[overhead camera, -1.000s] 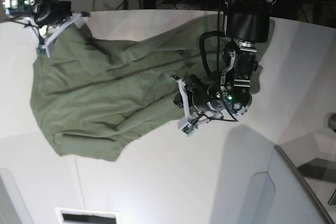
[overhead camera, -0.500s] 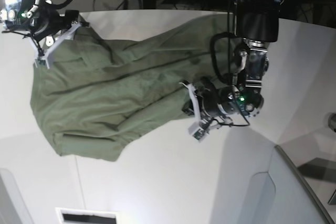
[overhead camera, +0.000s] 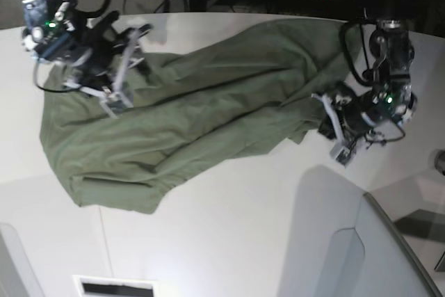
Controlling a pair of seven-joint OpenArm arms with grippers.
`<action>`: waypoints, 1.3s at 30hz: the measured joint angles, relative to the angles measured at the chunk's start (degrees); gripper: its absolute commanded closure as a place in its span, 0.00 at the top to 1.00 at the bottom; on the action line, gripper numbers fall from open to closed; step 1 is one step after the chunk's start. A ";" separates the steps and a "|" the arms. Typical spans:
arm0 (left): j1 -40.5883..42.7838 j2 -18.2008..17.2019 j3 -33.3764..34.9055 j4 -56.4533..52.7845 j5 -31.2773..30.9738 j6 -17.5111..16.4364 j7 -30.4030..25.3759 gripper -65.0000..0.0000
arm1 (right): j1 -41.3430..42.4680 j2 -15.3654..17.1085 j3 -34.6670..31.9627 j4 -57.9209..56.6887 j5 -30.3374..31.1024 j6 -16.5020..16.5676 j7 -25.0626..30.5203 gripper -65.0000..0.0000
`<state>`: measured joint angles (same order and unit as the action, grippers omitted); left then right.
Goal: Layout the t-shirt on the table in an organized manner, then fold the t-shirt properly
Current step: 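Lift the shirt with both grippers and shake it out, then lower the shirt and bring both grippers together over its middle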
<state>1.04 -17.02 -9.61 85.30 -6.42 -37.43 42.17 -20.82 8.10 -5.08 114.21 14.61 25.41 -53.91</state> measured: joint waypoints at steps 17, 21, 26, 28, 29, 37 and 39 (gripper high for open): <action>14.51 -2.05 9.33 3.21 -0.24 0.50 -0.98 0.00 | 27.61 -2.58 -21.00 -33.27 0.09 0.04 0.61 0.03; 15.13 -1.73 9.27 1.16 3.41 0.50 -2.12 0.00 | 32.65 -6.43 -21.86 -44.78 -0.20 -0.20 1.01 0.03; 17.92 -1.60 9.42 1.88 3.32 1.22 -4.11 0.00 | 31.06 -6.23 -21.77 -45.35 -0.46 -0.07 0.94 0.03; 19.32 -1.57 9.53 2.62 3.19 1.36 -4.48 0.00 | 29.59 -6.40 -21.75 -45.46 -0.24 -0.07 0.83 0.03; 20.20 -1.57 9.62 3.34 3.23 1.38 -4.48 0.00 | 29.14 -6.40 -21.77 -45.46 -0.04 -0.04 0.81 0.03; 25.22 -1.38 9.38 13.27 4.52 -0.02 -0.59 0.00 | 23.30 -5.25 -21.77 -34.93 -0.59 -0.35 -0.04 0.03; 22.10 -1.27 9.20 13.99 4.44 0.09 -0.81 0.00 | 22.49 -5.33 -21.86 -32.81 0.00 -0.11 -1.14 0.03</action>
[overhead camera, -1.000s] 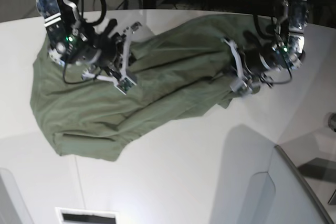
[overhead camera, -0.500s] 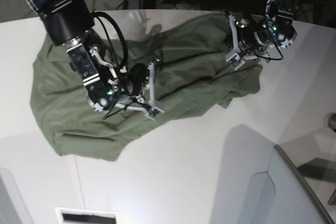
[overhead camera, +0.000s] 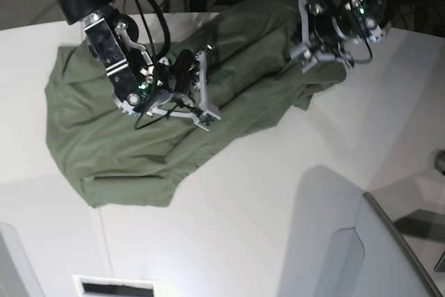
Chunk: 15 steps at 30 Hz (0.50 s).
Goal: Layout the t-shirt on the table in an organized manner, then fold the t-shirt properly
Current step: 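Lower the shirt and bring both grippers together over its middle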
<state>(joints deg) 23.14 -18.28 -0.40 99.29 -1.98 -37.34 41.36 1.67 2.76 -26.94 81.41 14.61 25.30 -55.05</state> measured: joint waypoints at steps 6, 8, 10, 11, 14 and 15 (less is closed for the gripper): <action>-9.46 3.50 1.05 -4.11 0.31 0.61 -0.09 0.00 | -1.70 -0.04 -0.07 1.07 -0.28 0.07 -1.79 0.04; -11.61 4.46 2.47 -7.06 0.42 0.52 0.00 0.00 | -2.69 -0.13 -0.02 1.09 -0.31 0.07 -1.70 0.04; -12.83 4.11 5.73 -9.57 0.70 0.83 0.22 0.00 | -3.80 -0.74 0.04 1.09 -0.46 0.07 -1.70 0.04; -12.92 3.98 6.95 -10.08 0.74 0.83 0.20 0.00 | -4.24 -0.94 0.04 1.09 -0.48 0.07 -1.60 0.04; -12.50 4.52 10.01 -11.23 0.68 0.79 0.24 0.00 | -4.57 -1.22 -0.07 1.09 -0.09 0.17 -1.42 0.04; -12.39 4.63 10.60 -11.23 0.68 0.76 0.24 0.00 | -4.42 -1.18 -0.07 1.09 -0.13 0.17 -1.31 0.04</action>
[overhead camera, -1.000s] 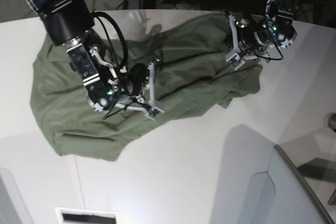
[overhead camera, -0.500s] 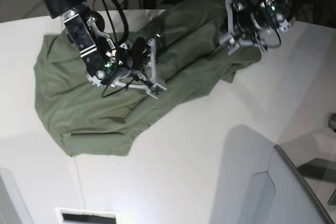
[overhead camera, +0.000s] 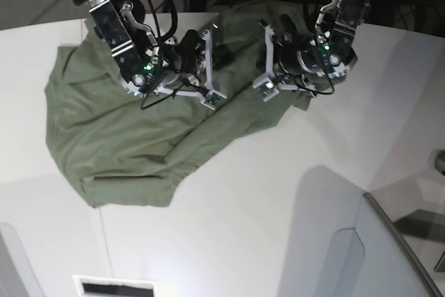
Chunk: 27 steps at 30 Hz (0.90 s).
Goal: Layout the t-shirt on the table in an organized manner, then fold the t-shirt properly
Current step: 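Lower the shirt and bring both grippers together over its middle, then pull a shirt corner outward with the left gripper while the right holds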
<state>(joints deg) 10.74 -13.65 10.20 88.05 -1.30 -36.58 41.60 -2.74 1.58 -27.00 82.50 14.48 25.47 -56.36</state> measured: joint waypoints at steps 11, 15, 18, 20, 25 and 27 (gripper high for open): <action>-3.63 -0.17 0.07 -4.66 -0.22 3.15 -0.31 0.00 | 0.39 0.11 0.39 -4.98 -0.24 -0.04 1.22 0.04; -8.39 -0.39 -0.22 -9.20 -0.74 2.99 -0.63 0.00 | 0.46 0.28 0.52 -7.67 1.20 0.35 5.75 0.04; -13.14 -0.15 0.04 -13.38 -0.46 3.17 -0.39 0.00 | 0.33 0.59 0.68 -9.01 2.32 0.61 7.85 0.04; -16.85 0.13 0.15 -17.27 -0.50 3.10 -0.61 0.00 | 0.31 1.16 0.68 -9.29 3.19 0.90 8.90 0.04; -26.08 1.31 0.11 -29.90 -0.35 3.61 -9.35 0.00 | 0.17 2.36 0.59 -9.20 4.04 1.20 9.79 0.04; -30.01 1.95 0.28 -37.42 -0.57 5.92 -12.85 0.00 | 0.15 3.06 0.48 -9.03 4.15 1.27 10.01 0.04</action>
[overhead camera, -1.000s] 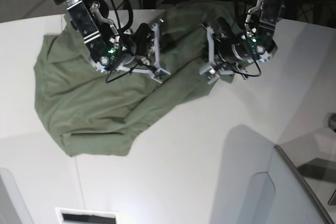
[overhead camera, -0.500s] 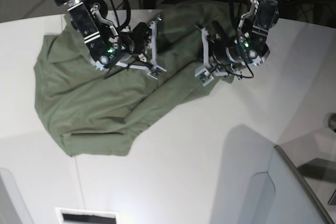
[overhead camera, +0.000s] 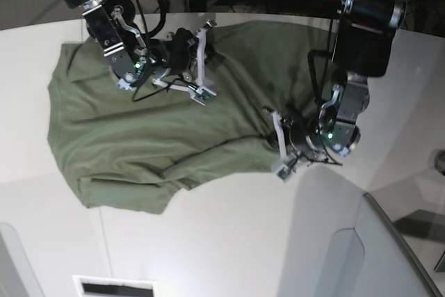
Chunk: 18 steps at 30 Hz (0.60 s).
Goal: Layout the t-shirt on the table in an organized manner, then fold the t-shirt properly
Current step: 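Pull a shirt corner outward with the left gripper while the right holds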
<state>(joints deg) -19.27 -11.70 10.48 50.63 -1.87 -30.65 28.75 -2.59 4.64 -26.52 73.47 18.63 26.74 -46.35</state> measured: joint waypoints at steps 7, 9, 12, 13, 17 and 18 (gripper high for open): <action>-14.03 1.95 3.58 -24.30 -0.20 6.19 -15.89 0.00 | 0.00 1.92 0.00 0.02 1.75 0.46 0.31 0.04; -16.20 2.80 2.23 -27.12 0.09 6.97 -16.85 0.00 | -0.28 2.49 0.02 0.02 2.01 0.81 0.98 0.04; -18.08 4.37 1.07 -27.08 0.02 9.75 -17.84 0.00 | -0.33 3.98 0.00 0.13 2.71 1.40 1.38 0.04; -18.73 4.74 0.94 -27.02 -0.04 9.99 -17.88 0.00 | -0.35 4.59 0.00 0.44 2.97 1.42 1.31 0.03; -20.04 5.55 0.96 -26.80 -0.07 10.95 -18.36 0.00 | -0.15 5.64 0.02 1.09 3.54 1.40 -0.26 0.03; -20.04 5.49 0.72 -26.80 -0.07 10.97 -18.32 0.00 | -0.20 5.62 0.00 2.29 2.38 0.96 -1.97 0.03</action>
<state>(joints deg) -39.31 -6.22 11.20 23.83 -1.93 -19.68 10.44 -2.79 10.26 -26.52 75.77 21.02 27.70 -48.31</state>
